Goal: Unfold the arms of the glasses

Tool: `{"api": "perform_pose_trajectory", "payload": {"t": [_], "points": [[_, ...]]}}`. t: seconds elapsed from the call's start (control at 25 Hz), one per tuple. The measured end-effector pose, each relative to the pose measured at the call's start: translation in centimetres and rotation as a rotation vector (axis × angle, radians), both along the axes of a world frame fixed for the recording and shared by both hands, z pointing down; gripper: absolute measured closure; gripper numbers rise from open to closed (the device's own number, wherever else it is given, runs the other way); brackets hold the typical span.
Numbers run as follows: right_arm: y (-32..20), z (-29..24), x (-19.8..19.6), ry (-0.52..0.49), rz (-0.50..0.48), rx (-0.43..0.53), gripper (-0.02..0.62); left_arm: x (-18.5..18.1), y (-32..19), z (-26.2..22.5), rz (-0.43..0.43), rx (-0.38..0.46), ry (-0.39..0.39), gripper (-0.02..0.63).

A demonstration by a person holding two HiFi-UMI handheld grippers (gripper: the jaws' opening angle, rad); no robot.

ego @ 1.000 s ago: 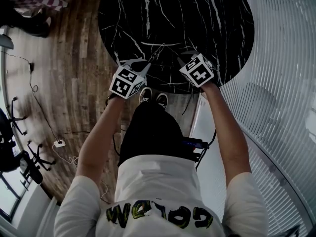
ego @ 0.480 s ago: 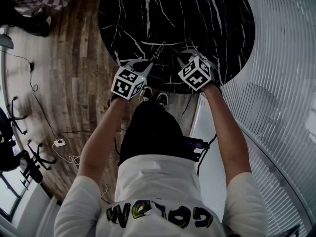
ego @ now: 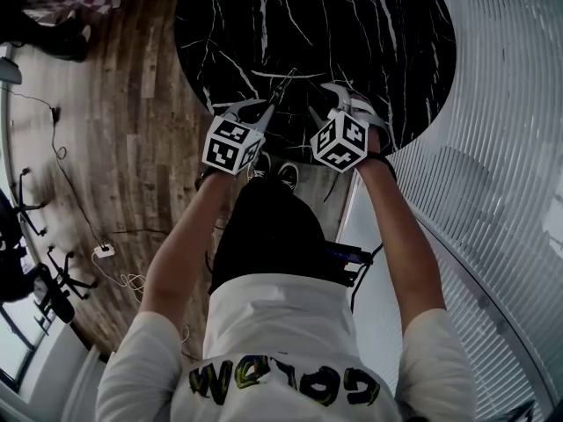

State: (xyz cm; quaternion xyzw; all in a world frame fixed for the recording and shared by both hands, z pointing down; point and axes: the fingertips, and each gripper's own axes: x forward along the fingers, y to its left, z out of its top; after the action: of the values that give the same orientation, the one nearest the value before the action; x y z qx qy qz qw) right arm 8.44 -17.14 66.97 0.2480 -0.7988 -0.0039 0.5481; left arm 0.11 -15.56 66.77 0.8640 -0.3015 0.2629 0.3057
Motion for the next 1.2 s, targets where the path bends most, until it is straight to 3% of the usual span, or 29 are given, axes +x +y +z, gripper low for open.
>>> {"api": "perform_pose_trajectory", "payload": {"t": [0.16,0.48,0.88,1.2], "points": [[-0.6,-1.9,-2.5,0.071,-0.179,0.181,0.425,0.2,0.0,0.0,0.008,-0.004,0.002,0.595],[-0.8,0.2,-5.6,0.222,-0.436,0.245,0.466,0.3,0.4,0.2,0.036,-0.02,0.012,0.595],[-1.0,2.4,-5.8,0.36,-0.595,0.263,0.48,0.3,0.2,0.2,0.028,-0.022,0.033,0.595],[-0.9,1.8,-5.4,0.366,-0.593,0.262,0.563,-0.5,-0.4,0.2,-0.037,-0.026,0.046,0.597]]}}
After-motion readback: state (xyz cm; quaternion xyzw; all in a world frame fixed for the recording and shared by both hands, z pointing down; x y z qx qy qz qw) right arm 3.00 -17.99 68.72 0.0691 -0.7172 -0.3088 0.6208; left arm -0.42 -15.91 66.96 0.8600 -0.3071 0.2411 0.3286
